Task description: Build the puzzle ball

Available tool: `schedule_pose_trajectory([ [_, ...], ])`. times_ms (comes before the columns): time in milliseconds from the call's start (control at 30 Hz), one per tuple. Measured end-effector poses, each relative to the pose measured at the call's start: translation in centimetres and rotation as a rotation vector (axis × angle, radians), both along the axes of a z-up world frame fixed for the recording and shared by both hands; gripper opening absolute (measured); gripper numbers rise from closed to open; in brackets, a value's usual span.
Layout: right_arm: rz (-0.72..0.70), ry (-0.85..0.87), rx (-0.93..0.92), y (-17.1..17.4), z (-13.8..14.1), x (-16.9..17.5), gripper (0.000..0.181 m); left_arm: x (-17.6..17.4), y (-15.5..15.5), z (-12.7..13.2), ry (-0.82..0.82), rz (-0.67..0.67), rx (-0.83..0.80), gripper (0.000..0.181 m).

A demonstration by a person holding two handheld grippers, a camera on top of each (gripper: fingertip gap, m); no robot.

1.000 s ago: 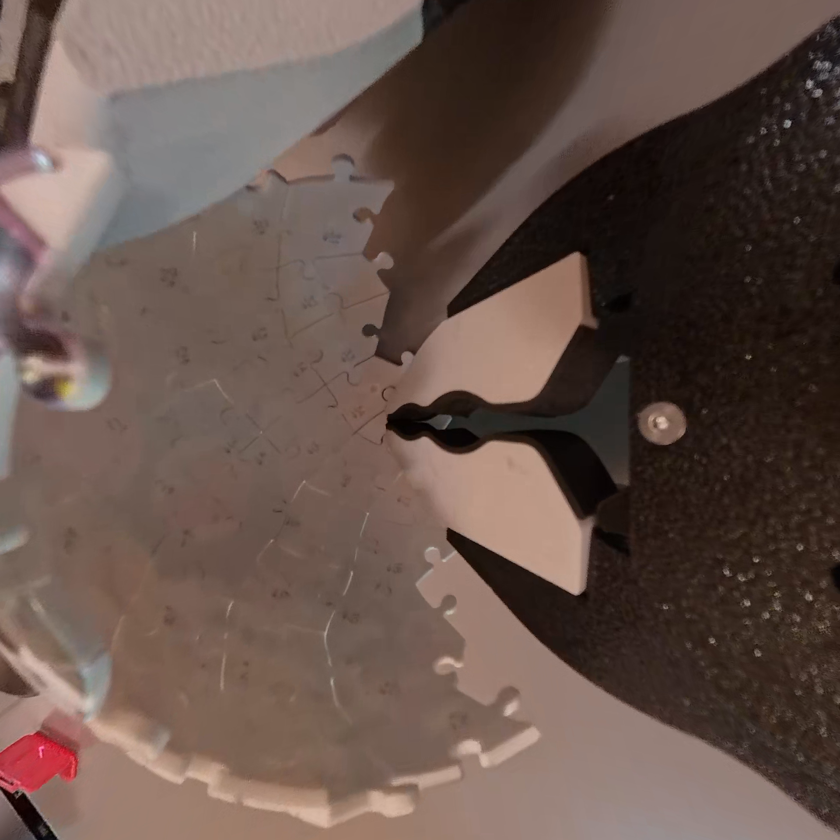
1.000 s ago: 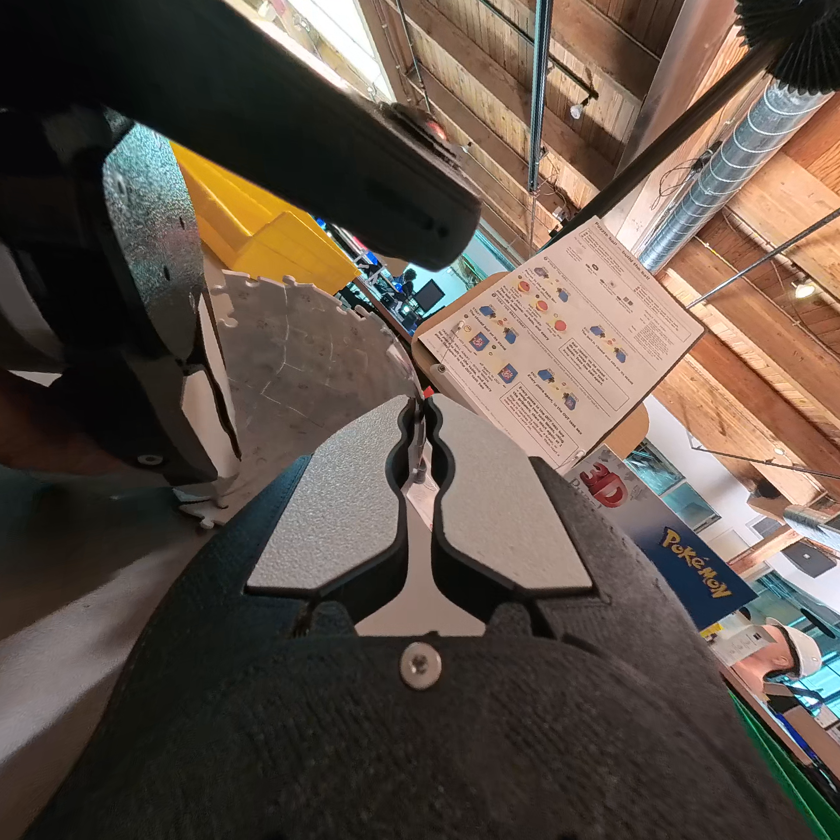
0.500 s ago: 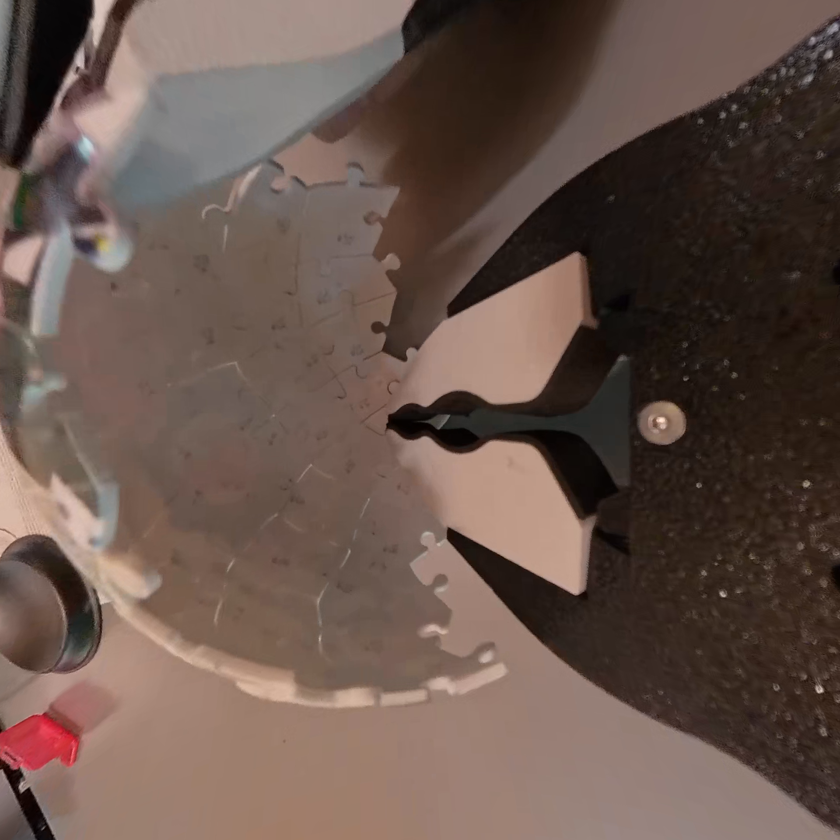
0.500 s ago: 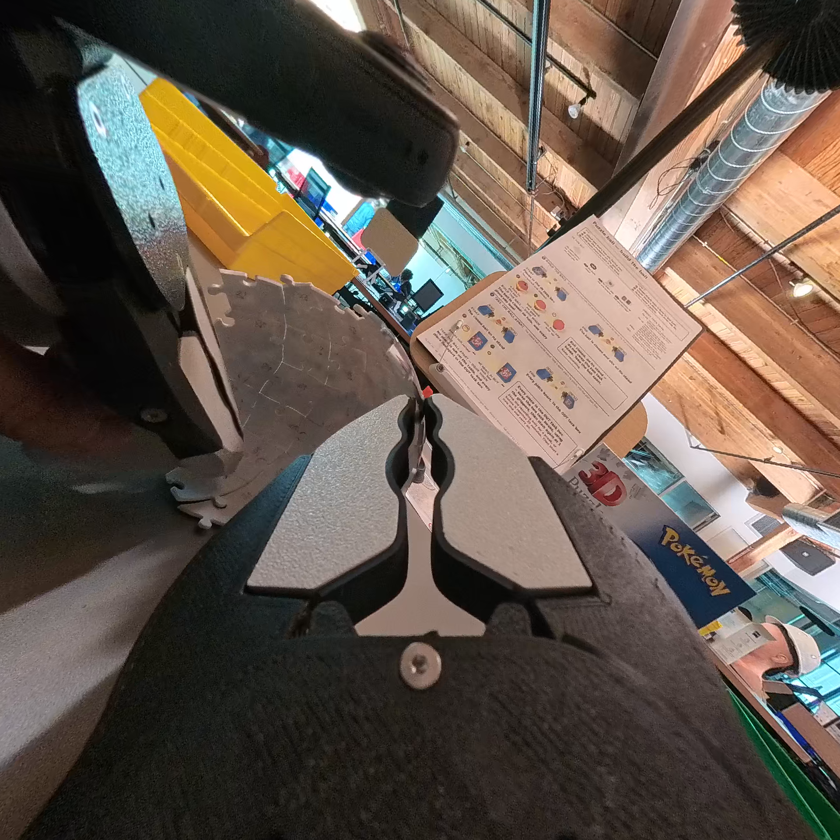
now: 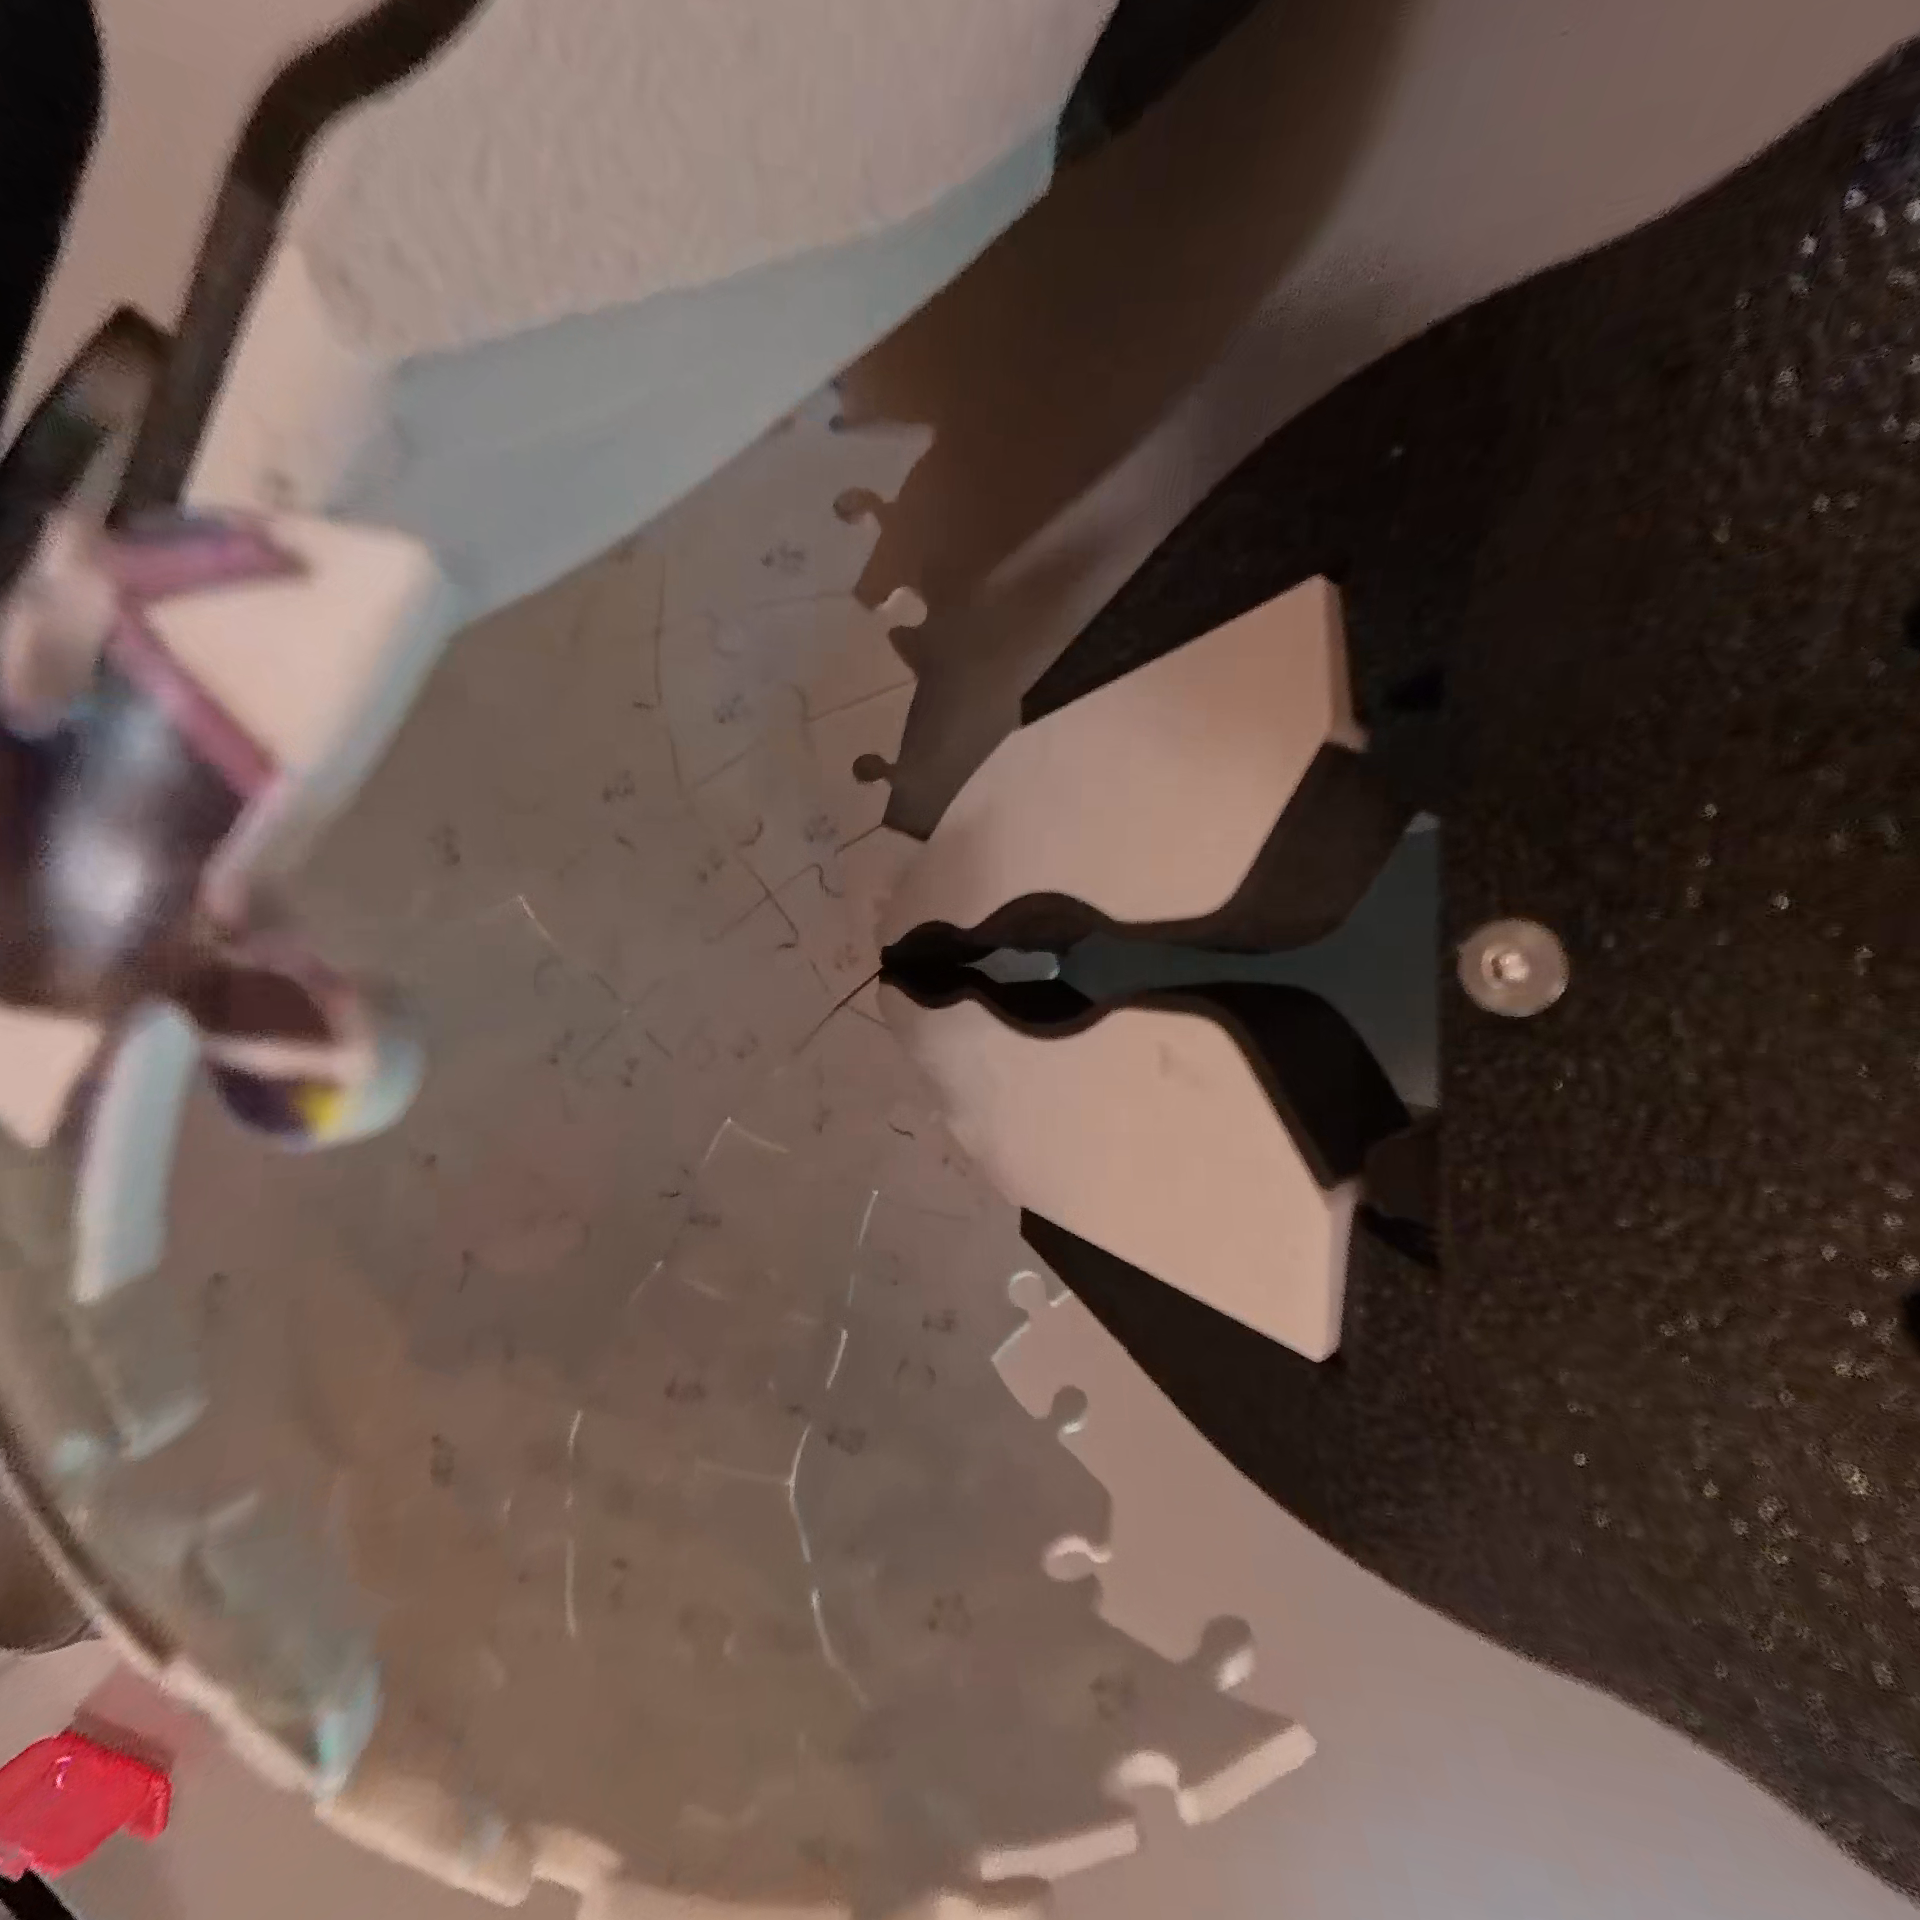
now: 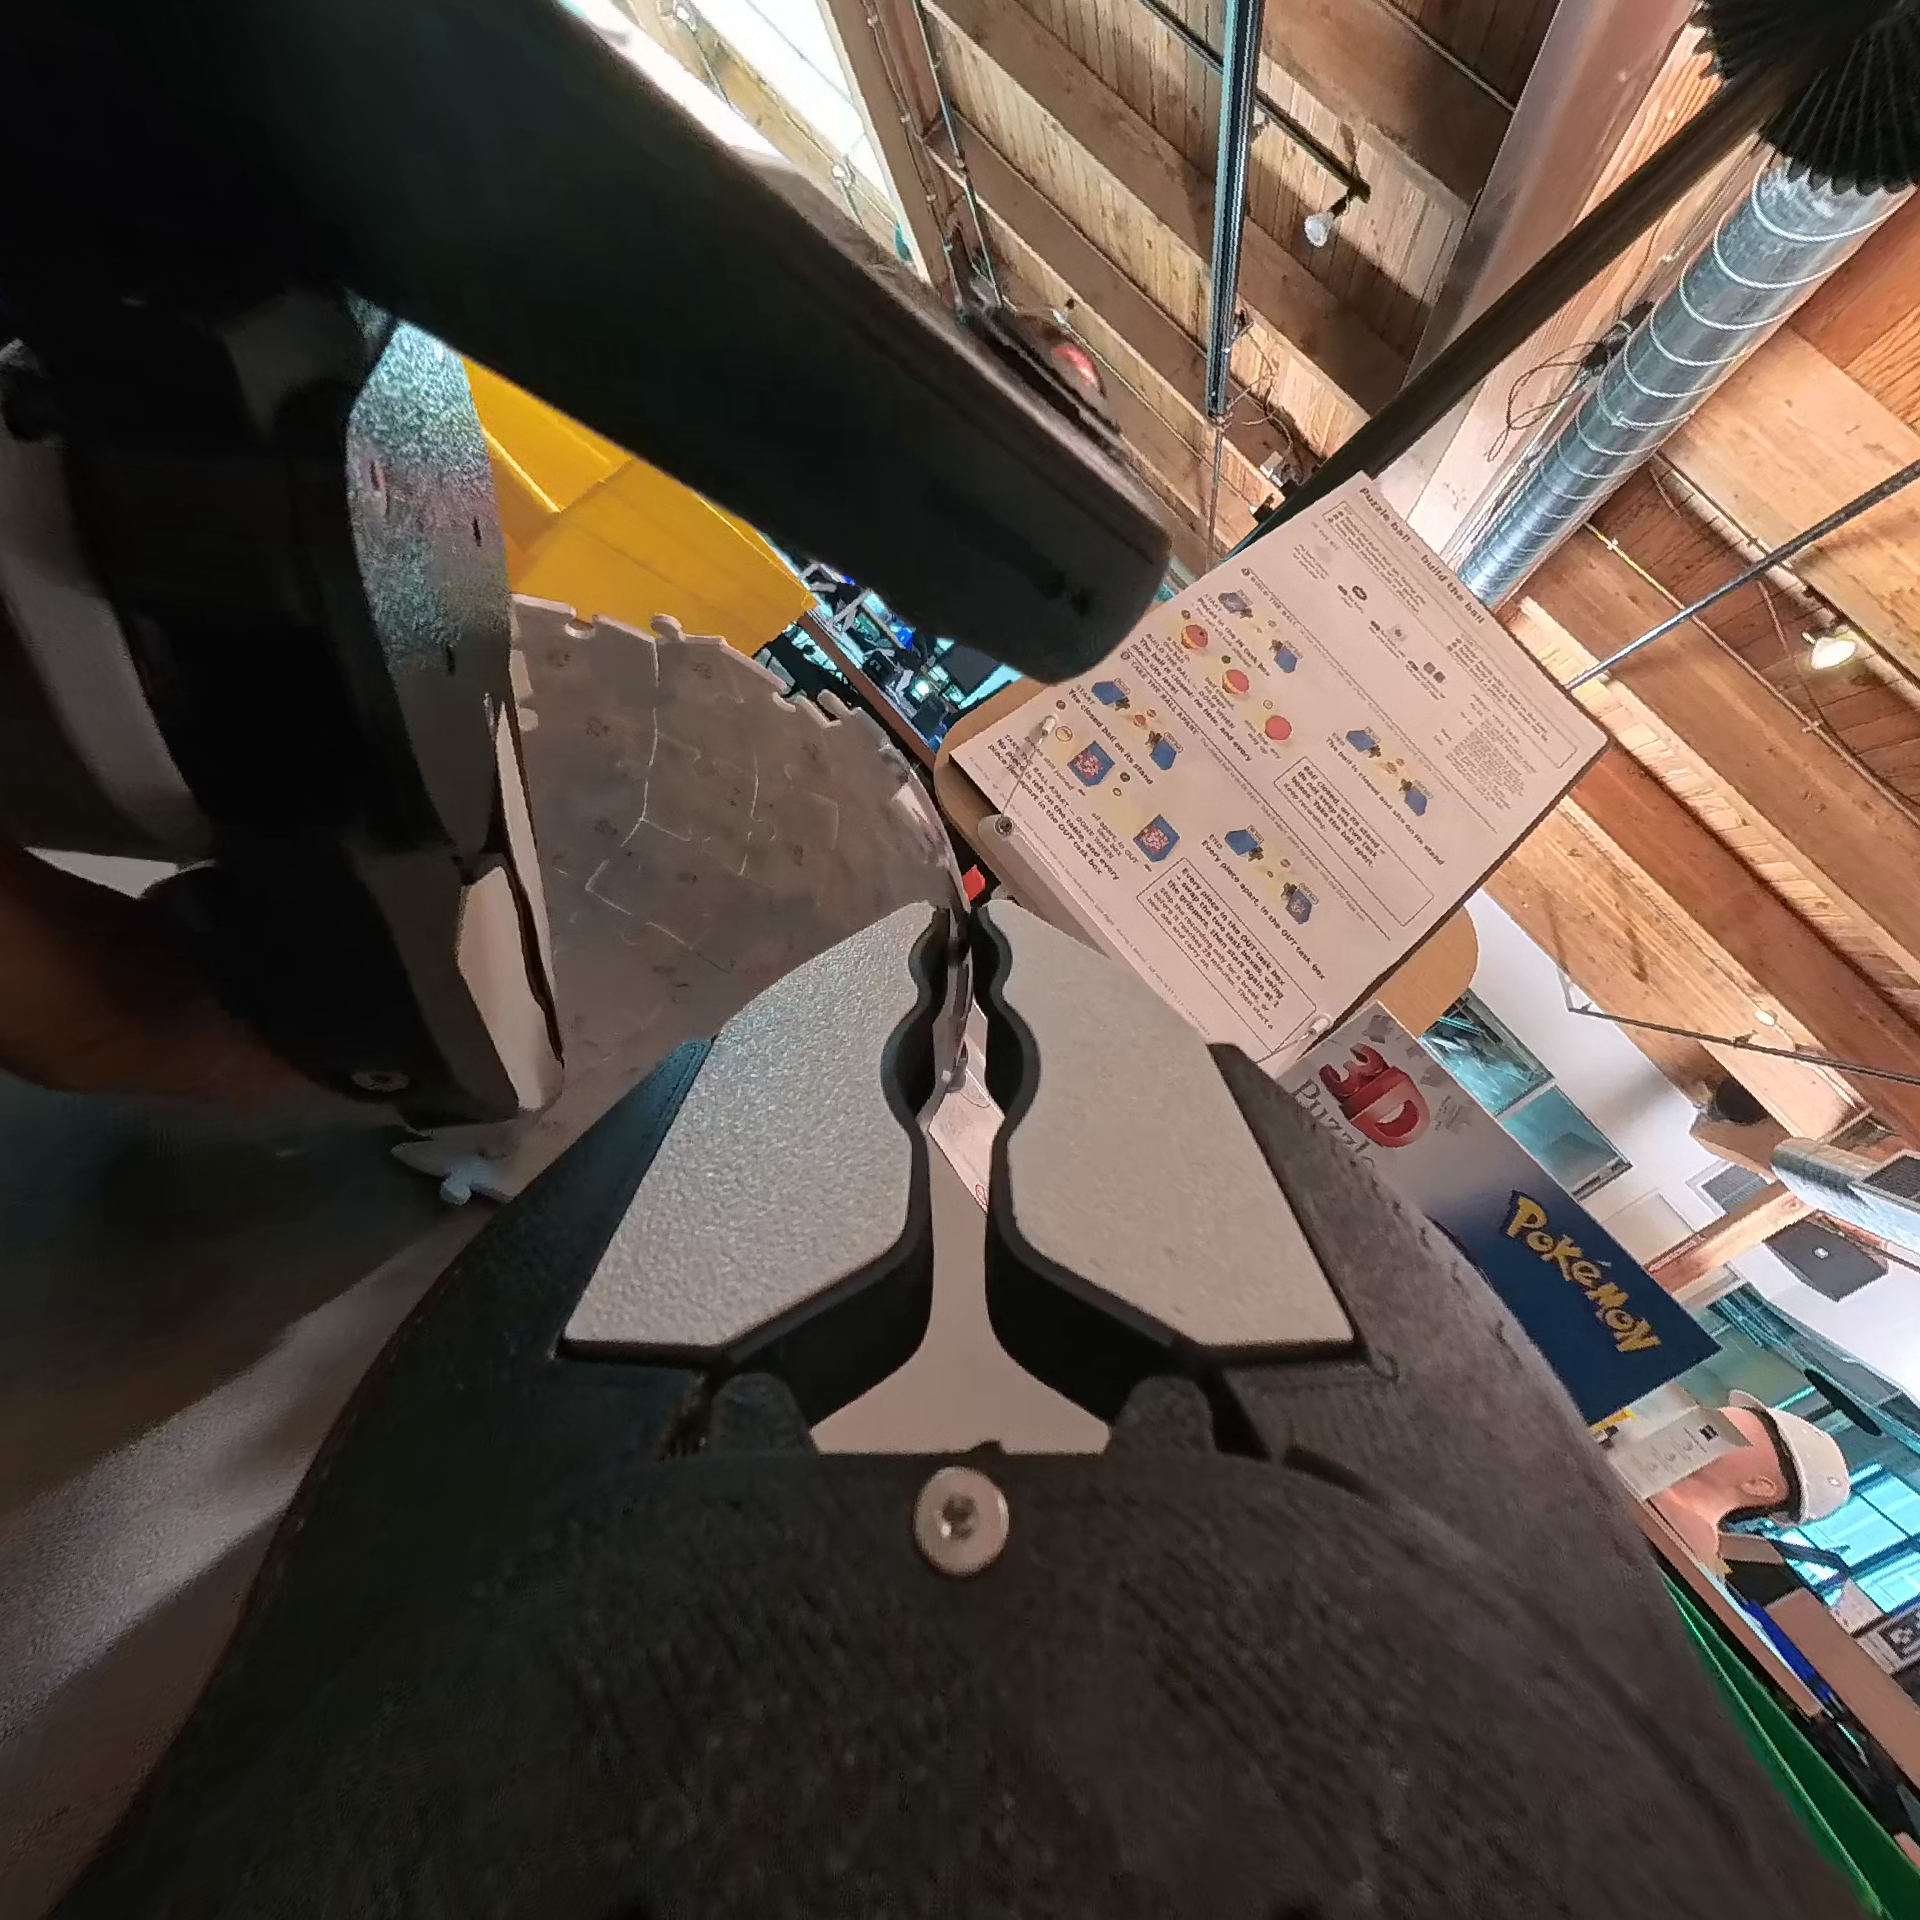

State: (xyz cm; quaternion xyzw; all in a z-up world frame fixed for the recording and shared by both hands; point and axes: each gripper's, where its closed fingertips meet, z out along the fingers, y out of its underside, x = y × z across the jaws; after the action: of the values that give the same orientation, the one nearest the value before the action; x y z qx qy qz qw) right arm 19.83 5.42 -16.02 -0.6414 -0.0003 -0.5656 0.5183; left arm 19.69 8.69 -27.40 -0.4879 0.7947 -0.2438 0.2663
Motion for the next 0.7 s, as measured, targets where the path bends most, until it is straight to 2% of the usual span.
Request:
schedule_pose_trajectory([
  [200, -0.015, -0.003, 0.0, -0.2, 0.1, 0.4, 0.003, 0.1, -0.1, 0.4, -0.049, -0.038, -0.053, 0.0],
  [300, -0.02, -0.005, -0.004, -0.3, 0.0, 0.5, 0.003, -0.2, 0.0, 2.6, -0.128, -0.033, -0.138, 0.0],
  [367, -0.02, -0.007, -0.005, -0.3, 0.1, 0.5, 0.003, -0.6, 0.8, 3.3, -0.131, -0.018, -0.13, 0.0],
  [500, -0.018, -0.009, -0.005, -0.2, 0.1, 0.4, 0.003, -1.2, 1.3, 2.2, -0.054, -0.027, -0.078, 0.0],
  [700, -0.01, -0.023, -0.011, -0.1, 0.2, 0.1, 0.003, -0.6, -0.3, 1.1, -0.058, -0.067, -0.05, 0.0],
])
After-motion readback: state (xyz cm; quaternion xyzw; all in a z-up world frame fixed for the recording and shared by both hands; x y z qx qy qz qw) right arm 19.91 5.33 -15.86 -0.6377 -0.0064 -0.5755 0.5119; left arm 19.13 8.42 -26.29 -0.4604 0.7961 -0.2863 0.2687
